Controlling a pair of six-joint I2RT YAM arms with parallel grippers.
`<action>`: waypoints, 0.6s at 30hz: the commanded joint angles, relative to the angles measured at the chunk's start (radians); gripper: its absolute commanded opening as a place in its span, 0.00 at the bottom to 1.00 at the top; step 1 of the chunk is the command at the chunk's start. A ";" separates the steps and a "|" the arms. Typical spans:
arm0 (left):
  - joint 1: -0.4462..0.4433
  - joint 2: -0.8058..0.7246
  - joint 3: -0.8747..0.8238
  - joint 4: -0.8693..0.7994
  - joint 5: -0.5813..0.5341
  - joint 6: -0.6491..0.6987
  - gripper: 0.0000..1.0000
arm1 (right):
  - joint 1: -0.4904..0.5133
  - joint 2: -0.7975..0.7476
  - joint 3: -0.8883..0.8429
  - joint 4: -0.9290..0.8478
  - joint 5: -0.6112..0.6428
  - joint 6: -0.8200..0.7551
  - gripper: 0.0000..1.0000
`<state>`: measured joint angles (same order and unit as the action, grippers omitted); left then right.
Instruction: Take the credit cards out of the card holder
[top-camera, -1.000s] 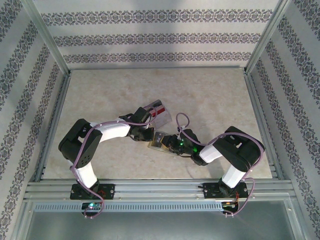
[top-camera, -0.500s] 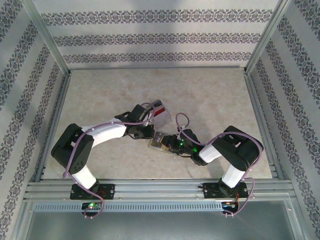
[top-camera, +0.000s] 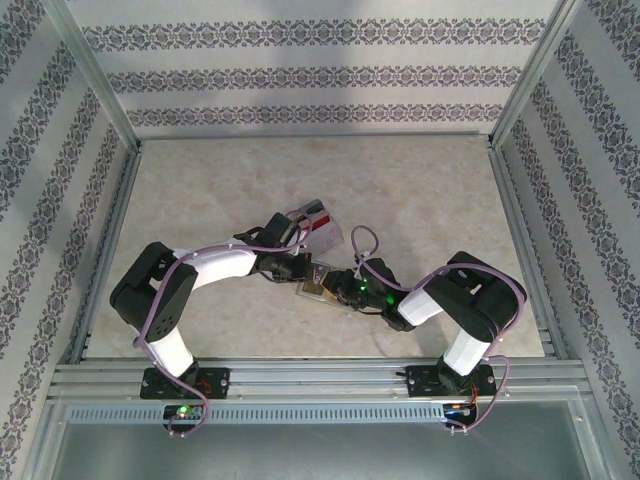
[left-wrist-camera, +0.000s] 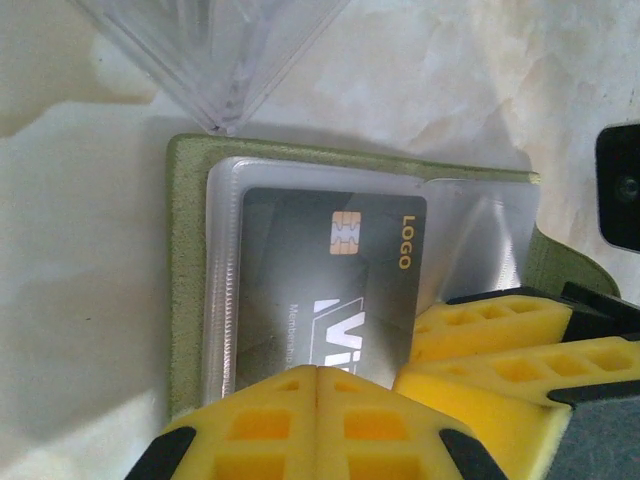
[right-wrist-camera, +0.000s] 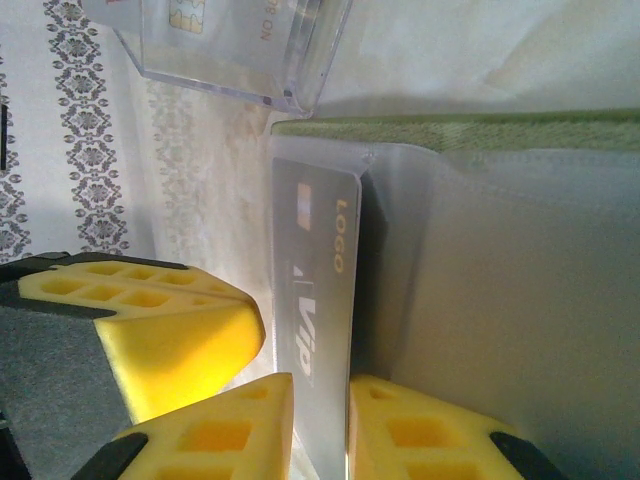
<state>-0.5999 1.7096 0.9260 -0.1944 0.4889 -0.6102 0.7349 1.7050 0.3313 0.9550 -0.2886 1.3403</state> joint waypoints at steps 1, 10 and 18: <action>0.015 0.019 -0.016 0.021 -0.027 -0.007 0.03 | -0.008 0.025 0.001 -0.041 0.007 -0.003 0.22; 0.026 0.032 -0.017 0.013 -0.052 0.003 0.03 | -0.008 0.027 0.004 -0.045 0.005 -0.005 0.22; 0.028 0.044 -0.017 0.007 -0.061 0.009 0.03 | -0.008 0.030 0.007 -0.050 0.002 -0.006 0.22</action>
<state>-0.5854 1.7424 0.9207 -0.1932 0.4545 -0.6094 0.7349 1.7058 0.3321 0.9546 -0.2890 1.3403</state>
